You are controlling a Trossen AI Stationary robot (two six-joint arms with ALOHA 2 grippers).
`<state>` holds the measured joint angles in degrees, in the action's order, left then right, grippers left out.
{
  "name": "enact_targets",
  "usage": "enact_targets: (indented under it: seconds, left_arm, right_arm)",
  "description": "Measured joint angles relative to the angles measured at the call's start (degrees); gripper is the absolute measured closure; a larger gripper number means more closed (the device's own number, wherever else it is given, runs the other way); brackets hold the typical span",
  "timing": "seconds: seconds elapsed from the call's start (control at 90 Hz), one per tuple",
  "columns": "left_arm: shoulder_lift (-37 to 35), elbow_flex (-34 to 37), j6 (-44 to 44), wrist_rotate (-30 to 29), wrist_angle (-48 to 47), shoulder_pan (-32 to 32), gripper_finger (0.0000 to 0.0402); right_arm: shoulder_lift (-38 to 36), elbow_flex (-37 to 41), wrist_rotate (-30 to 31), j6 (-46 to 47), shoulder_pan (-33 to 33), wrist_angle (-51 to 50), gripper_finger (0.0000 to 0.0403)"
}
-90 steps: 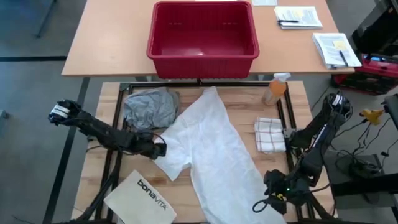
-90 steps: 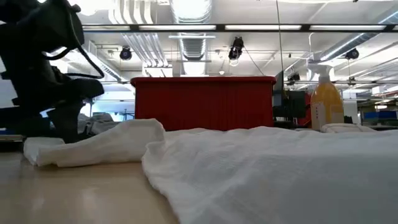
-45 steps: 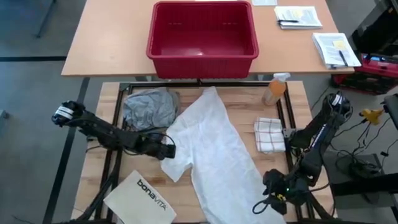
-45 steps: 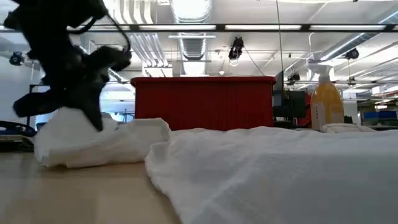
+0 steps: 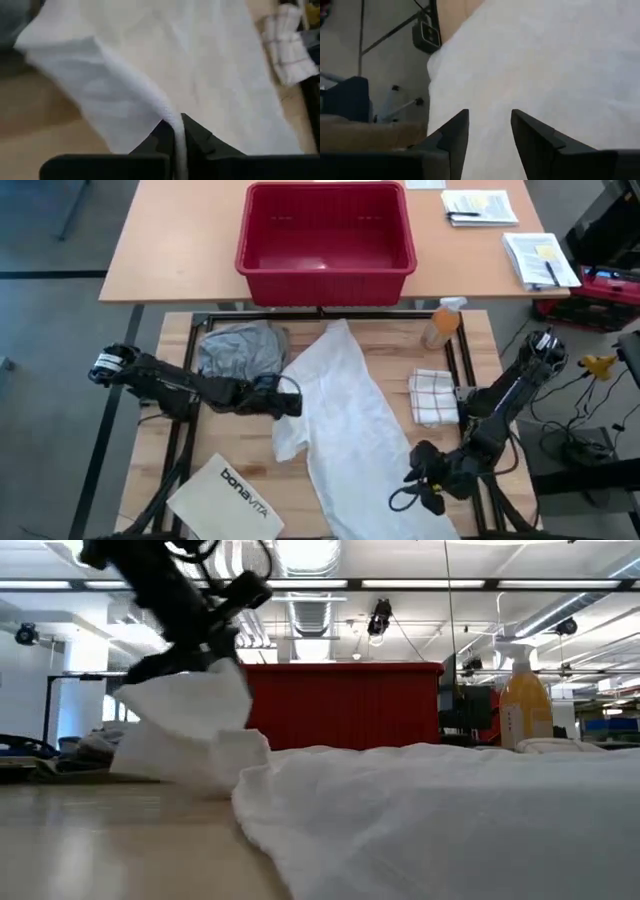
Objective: Fold laundry
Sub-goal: Fold the white long sleeve shirt
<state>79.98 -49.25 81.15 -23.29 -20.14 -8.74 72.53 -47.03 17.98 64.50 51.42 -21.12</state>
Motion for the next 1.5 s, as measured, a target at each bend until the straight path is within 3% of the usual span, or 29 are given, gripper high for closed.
enact_targets:
  seconds: [0.411,0.667,0.833,1.089,1.156,1.356,1.5]
  left_arm:
    - [17.7,-19.6,-18.6,7.5,2.0,12.0,0.0401]
    - [29.1,-28.9,-23.1,11.0,-3.3,16.6,0.0378]
    - [32.3,-31.6,-23.9,15.4,-10.0,18.1,0.0282]
    - [31.6,-36.3,-24.4,17.7,-6.3,17.5,0.0047]
    - [30.9,-38.8,-25.3,17.7,-6.4,17.3,0.0015]
    - [25.7,-43.4,-28.2,10.1,-11.6,15.1,0.0056]
    - [18.7,-38.9,-27.7,4.5,-15.8,10.9,0.0088]
  right_arm:
    - [0.0,-0.6,0.0,-1.6,-0.5,0.7,0.031]
    - [0.0,-0.6,1.6,-1.7,-0.5,1.4,0.0321]
    - [0.0,-0.6,3.6,-1.8,-0.5,2.7,0.0257]
    - [0.0,-0.6,5.0,-3.1,-0.5,2.6,0.0128]
    - [0.0,-0.6,5.0,-3.3,-0.5,2.6,0.011]
    - [0.0,-0.6,5.0,-6.3,-0.9,2.6,0.0104]
    - [-0.2,-0.6,3.7,-8.9,-6.2,2.6,0.0124]
